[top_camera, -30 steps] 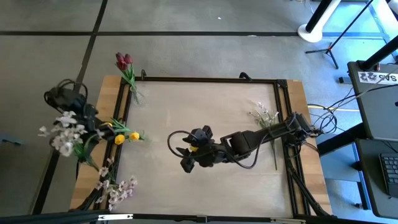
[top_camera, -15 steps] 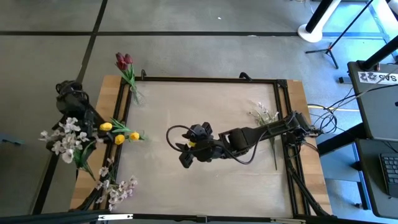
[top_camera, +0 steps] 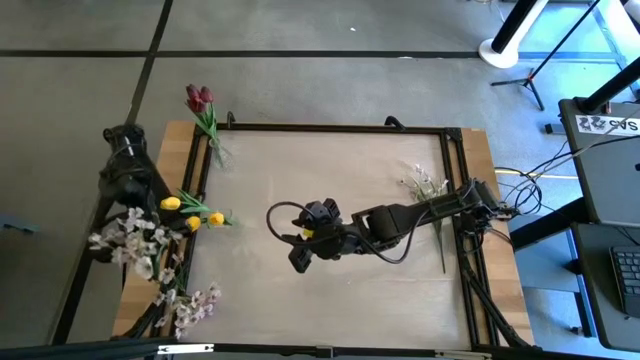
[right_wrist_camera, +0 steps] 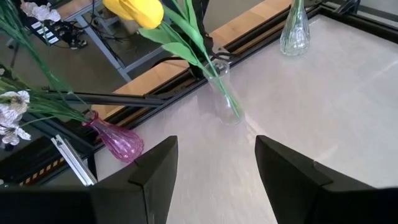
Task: Sort flowers into vase by color
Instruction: Put the top white flowers into the purple vase
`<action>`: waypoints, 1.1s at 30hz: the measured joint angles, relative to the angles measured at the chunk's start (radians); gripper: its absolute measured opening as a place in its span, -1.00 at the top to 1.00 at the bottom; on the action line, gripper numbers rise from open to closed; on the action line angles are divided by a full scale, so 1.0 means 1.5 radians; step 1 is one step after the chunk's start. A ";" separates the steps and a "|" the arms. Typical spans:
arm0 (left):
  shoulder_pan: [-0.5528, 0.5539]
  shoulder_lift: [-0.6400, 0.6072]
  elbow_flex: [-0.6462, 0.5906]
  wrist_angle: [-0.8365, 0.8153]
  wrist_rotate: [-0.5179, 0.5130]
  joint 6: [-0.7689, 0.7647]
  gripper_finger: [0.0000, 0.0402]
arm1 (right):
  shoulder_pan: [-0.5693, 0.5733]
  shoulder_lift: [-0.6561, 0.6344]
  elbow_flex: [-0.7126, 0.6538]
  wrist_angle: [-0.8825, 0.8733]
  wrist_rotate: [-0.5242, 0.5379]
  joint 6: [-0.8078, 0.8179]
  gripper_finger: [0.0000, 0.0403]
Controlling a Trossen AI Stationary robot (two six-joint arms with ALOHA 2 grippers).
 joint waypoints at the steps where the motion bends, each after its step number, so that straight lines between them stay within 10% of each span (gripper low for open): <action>1: -0.010 0.000 0.000 -0.001 -0.014 0.008 0.95 | 0.000 0.000 0.000 -0.001 0.000 0.000 -0.06; 33: -0.072 0.048 0.000 -0.092 -0.058 0.021 0.95 | -0.006 0.000 0.000 -0.035 -0.001 -0.002 -0.06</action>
